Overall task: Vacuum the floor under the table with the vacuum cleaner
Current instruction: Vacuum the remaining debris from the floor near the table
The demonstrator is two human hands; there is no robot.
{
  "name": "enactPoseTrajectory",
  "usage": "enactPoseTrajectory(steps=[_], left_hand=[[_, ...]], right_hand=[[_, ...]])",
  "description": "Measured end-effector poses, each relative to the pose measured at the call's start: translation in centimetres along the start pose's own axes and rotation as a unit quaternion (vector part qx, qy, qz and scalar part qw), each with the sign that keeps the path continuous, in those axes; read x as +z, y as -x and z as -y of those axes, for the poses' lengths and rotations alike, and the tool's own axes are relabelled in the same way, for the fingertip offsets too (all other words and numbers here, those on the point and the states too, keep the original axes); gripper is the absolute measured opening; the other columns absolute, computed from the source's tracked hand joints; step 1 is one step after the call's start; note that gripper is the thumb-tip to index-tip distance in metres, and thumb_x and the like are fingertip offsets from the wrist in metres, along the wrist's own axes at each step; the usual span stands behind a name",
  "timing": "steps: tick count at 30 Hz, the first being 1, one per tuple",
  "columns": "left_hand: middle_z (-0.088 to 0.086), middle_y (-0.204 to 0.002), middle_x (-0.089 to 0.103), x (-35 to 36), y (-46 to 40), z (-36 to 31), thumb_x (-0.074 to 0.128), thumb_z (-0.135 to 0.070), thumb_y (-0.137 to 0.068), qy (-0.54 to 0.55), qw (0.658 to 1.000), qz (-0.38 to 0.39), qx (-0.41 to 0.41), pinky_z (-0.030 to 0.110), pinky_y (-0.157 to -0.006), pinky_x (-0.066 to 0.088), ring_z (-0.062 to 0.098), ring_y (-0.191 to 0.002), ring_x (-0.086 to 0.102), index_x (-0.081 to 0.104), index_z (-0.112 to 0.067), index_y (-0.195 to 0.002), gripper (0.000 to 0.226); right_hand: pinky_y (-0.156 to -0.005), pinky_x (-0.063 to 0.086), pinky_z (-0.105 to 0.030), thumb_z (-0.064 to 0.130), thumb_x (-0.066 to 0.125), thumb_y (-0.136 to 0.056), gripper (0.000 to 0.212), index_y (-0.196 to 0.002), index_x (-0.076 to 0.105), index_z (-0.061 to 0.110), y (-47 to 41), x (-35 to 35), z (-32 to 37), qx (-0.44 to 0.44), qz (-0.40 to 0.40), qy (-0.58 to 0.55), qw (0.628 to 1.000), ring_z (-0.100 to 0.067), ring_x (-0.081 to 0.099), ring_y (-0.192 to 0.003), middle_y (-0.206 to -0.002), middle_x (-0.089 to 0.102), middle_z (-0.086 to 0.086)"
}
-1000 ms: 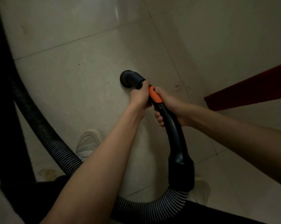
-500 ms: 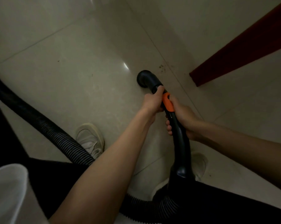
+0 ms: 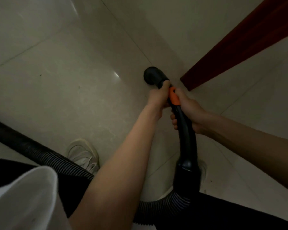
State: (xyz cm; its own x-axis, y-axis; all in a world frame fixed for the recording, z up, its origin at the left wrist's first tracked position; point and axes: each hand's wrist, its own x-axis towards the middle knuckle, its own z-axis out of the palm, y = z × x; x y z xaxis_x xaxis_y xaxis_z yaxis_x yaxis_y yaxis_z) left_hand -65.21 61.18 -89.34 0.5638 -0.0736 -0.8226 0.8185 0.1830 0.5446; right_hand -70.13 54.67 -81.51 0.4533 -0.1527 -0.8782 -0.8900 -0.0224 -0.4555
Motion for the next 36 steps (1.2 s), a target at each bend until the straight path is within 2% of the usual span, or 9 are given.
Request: enactPoseTrajectory(steps=[4,8,10,14,19,21,24,28,36], left_hand=[[0.003,-0.067,0.052,-0.9,-0.6,-1.3,0.051,-0.035,-0.094,-0.012,1.0,-0.007,0.021,0.024,-0.05,0.043,0.014,-0.056,0.051,0.054,-0.007,-0.096,0.028],[0.009,-0.084,0.057,1.3,0.1,-1.8,0.047,-0.035,-0.097,-0.031,0.998,0.047,0.011,0.032,-0.067,0.049,0.02,-0.073,0.056,0.052,-0.004,-0.11,0.034],[0.011,-0.093,0.058,2.1,0.5,-1.1,0.046,-0.034,-0.097,-0.039,0.997,0.064,0.006,0.035,-0.073,0.051,0.022,-0.081,0.058,0.051,-0.002,-0.119,0.04],[0.008,-0.086,0.059,2.6,1.1,0.9,0.046,-0.035,-0.097,-0.067,0.993,0.094,-0.01,0.038,-0.082,0.051,0.022,-0.082,0.059,0.051,-0.004,-0.107,0.032],[0.003,-0.076,0.055,3.7,2.7,2.7,0.041,-0.036,-0.099,-0.102,0.986,0.132,-0.027,0.024,-0.057,0.047,0.013,-0.066,0.054,0.051,-0.006,-0.103,0.031],[0.002,-0.074,0.054,4.1,3.2,3.3,0.04,-0.036,-0.099,-0.113,0.982,0.145,-0.034,0.022,-0.052,0.043,0.011,-0.063,0.053,0.05,-0.007,-0.101,0.031],[0.002,-0.074,0.055,4.3,3.4,3.8,0.04,-0.036,-0.099,-0.117,0.981,0.147,-0.038,0.022,-0.054,0.043,0.012,-0.064,0.053,0.051,-0.009,-0.094,0.03],[0.003,-0.078,0.056,4.3,3.6,4.1,0.042,-0.036,-0.098,-0.11,0.979,0.161,-0.063,0.024,-0.058,0.047,0.014,-0.067,0.055,0.051,-0.007,-0.102,0.03],[0.003,-0.075,0.055,4.2,3.8,3.9,0.042,-0.035,-0.098,-0.099,0.979,0.166,-0.072,0.025,-0.058,0.045,0.013,-0.066,0.053,0.05,-0.007,-0.1,0.029]], right_hand=[[-0.037,0.041,-0.02,0.058,0.041,-0.094,0.056,-0.086,0.056,0.004,-0.7,0.8,1.2,-0.009,0.003,0.01,1.0,-0.015,0.047,-0.033,-0.052,0.047,-0.008],[-0.038,0.042,-0.021,0.058,0.038,-0.095,0.059,-0.102,0.057,0.002,-0.9,-0.8,1.1,0.001,-0.026,-0.02,0.999,-0.015,0.048,-0.035,-0.055,0.048,-0.009],[-0.039,0.042,-0.021,0.058,0.038,-0.096,0.059,-0.102,0.057,0.003,-0.6,-1.5,0.4,0.008,-0.039,-0.028,0.999,-0.015,0.048,-0.036,-0.055,0.049,-0.009],[-0.039,0.042,-0.022,0.057,0.039,-0.096,0.057,-0.094,0.059,0.004,0.4,-2.1,-1.6,0.025,-0.063,-0.048,0.997,-0.015,0.048,-0.035,-0.048,0.049,-0.007],[-0.039,0.041,-0.022,0.056,0.039,-0.096,0.058,-0.082,0.058,0.003,1.6,-2.9,-3.7,0.037,-0.109,-0.077,0.99,-0.016,0.047,-0.035,-0.048,0.048,-0.008],[-0.039,0.041,-0.023,0.056,0.039,-0.096,0.059,-0.083,0.059,0.002,2.0,-3.1,-4.4,0.043,-0.128,-0.078,0.988,-0.016,0.048,-0.035,-0.049,0.049,-0.008],[-0.039,0.042,-0.023,0.057,0.039,-0.096,0.061,-0.086,0.06,0.001,2.3,-3.0,-4.9,0.048,-0.143,-0.076,0.986,-0.016,0.049,-0.036,-0.049,0.05,-0.009],[-0.038,0.041,-0.023,0.056,0.038,-0.096,0.063,-0.096,0.062,-0.002,2.7,-3.0,-5.1,0.056,-0.151,-0.072,0.984,-0.017,0.048,-0.037,-0.051,0.049,-0.01],[-0.039,0.043,-0.023,0.056,0.039,-0.096,0.059,-0.091,0.061,0.001,2.9,-2.7,-4.9,0.061,-0.159,-0.074,0.983,-0.017,0.049,-0.035,-0.051,0.05,-0.01]])
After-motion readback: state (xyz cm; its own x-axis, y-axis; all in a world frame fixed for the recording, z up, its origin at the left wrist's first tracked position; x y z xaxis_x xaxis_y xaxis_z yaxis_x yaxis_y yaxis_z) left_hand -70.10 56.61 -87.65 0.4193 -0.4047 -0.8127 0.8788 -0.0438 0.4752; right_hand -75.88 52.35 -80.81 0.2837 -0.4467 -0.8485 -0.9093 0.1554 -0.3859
